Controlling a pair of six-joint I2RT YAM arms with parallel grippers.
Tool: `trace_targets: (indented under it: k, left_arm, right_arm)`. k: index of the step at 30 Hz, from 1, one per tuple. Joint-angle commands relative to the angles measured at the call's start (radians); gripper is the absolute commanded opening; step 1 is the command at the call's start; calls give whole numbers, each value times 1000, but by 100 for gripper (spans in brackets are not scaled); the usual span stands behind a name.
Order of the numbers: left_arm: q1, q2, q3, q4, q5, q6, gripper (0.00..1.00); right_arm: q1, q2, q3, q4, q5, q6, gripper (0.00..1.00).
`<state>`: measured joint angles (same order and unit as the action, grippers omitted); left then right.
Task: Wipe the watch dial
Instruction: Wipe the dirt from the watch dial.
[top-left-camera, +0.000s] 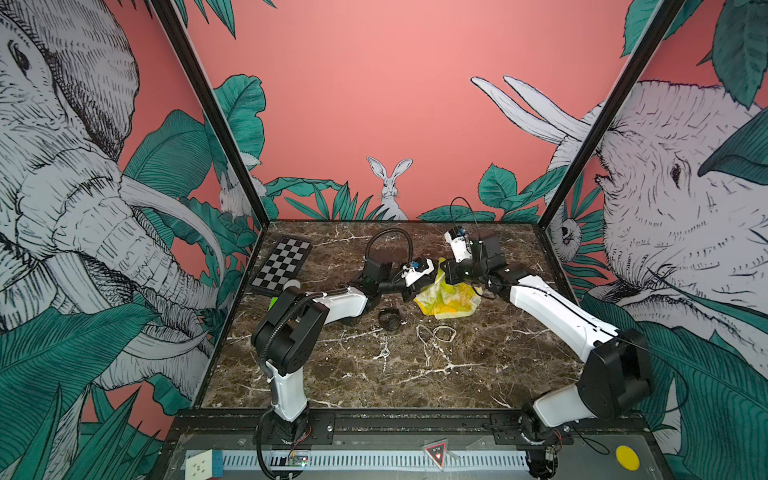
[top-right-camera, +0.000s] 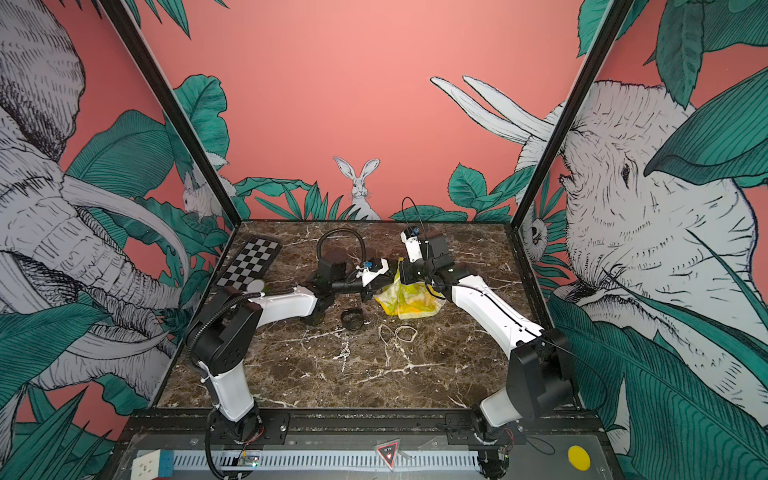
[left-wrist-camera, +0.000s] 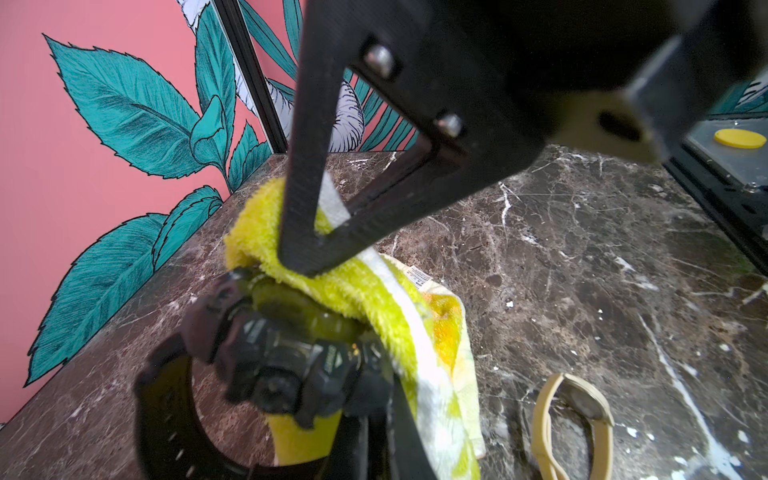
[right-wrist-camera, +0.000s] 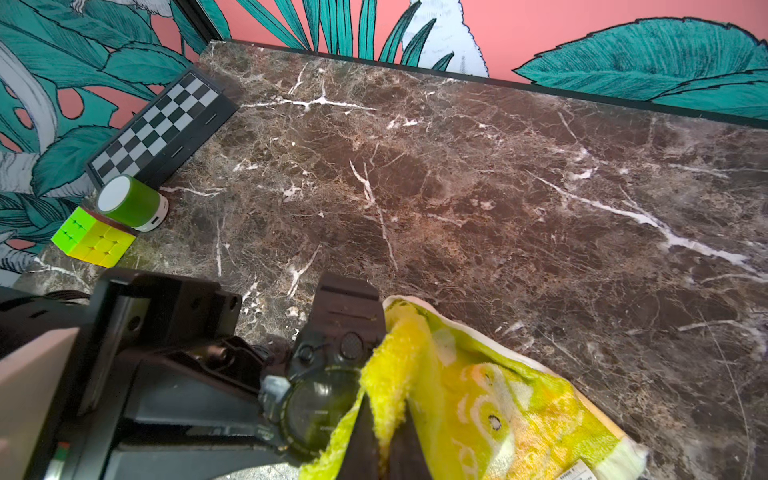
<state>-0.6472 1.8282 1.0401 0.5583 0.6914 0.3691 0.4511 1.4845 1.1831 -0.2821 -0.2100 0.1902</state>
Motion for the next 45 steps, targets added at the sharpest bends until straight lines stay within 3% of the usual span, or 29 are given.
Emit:
trace_targets:
  k: [1, 11, 28, 35, 45]
  left_arm:
    - [-5, -53, 38, 26, 22, 38, 0]
    - [-6, -24, 78, -9, 23, 36, 0]
    - [-6, -24, 79, 52, 28, 15, 0]
    - [-6, -24, 59, 146, -43, 2, 0]
    - [-5, -49, 29, 169, -46, 1, 0]
  right_arm:
    - [-5, -34, 2, -19, 49, -18, 0]
    - [-6, -127, -33, 54, -102, -5, 0]
    - [-3, -5, -20, 134, -197, 67, 0]
    - [-1, -6, -50, 85, -143, 44, 0]
    - [-1, 28, -12, -38, 4, 7, 0]
